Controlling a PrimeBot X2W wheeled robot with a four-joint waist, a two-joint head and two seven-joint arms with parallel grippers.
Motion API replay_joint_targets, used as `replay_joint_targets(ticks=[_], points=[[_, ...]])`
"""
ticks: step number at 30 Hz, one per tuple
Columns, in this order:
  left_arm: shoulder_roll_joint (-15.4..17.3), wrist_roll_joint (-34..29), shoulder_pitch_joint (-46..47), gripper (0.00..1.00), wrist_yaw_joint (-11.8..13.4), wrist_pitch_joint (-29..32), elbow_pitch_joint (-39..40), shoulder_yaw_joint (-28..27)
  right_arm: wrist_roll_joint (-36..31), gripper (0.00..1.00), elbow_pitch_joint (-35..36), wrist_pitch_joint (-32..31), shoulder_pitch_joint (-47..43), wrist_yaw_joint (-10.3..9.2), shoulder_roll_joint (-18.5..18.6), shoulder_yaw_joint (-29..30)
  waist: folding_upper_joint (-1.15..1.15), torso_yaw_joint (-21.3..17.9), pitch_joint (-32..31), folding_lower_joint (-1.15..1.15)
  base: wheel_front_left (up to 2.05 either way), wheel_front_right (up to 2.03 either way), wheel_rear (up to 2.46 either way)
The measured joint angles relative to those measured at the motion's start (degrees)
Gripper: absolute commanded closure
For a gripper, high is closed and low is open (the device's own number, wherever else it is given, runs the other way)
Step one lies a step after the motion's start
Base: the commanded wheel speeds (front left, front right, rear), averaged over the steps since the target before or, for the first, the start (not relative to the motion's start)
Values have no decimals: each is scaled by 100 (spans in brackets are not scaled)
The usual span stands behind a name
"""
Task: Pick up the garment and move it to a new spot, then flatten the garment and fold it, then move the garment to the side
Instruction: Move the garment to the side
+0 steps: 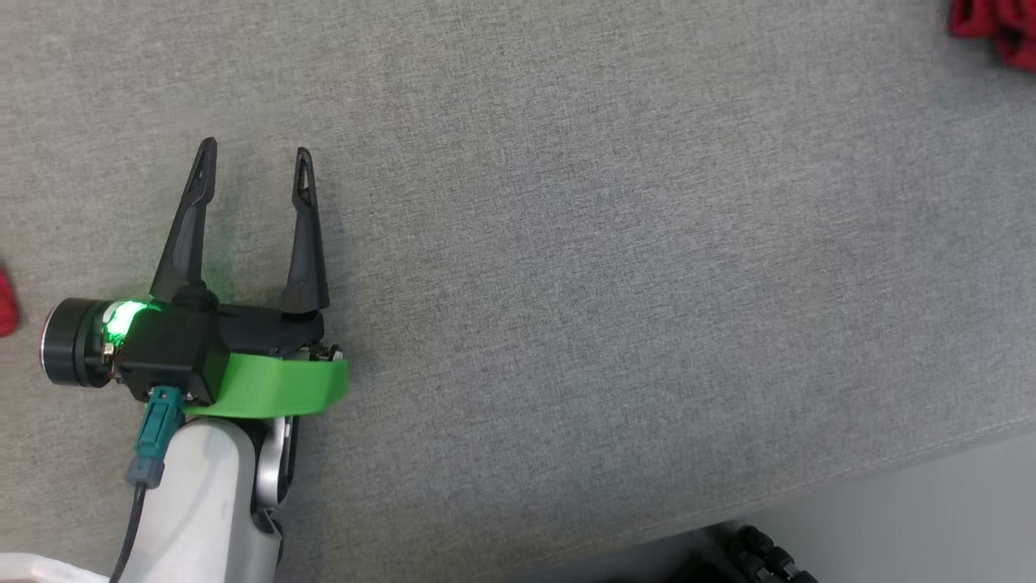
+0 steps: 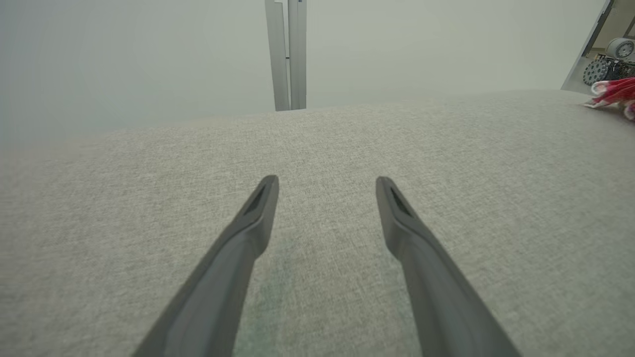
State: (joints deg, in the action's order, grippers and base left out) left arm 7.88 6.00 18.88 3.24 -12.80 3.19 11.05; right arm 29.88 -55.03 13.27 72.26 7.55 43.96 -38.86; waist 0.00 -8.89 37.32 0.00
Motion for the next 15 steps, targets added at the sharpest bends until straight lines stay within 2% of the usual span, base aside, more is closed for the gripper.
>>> replay_joint_targets(ticks=[6, 15], points=[[-40, 169, -240, 0, 42, -140, -275, -147, -89, 0, 175, 155, -75, 0, -280, 99, 0, 74, -322, 0, 0, 0, 0], [-124, 453, -745, 0, 80, -209, -480, -346, -376, 0, 1662, 175, -1297, 0, -755, 786, 0, 270, -1054, 0, 0, 0, 0]])
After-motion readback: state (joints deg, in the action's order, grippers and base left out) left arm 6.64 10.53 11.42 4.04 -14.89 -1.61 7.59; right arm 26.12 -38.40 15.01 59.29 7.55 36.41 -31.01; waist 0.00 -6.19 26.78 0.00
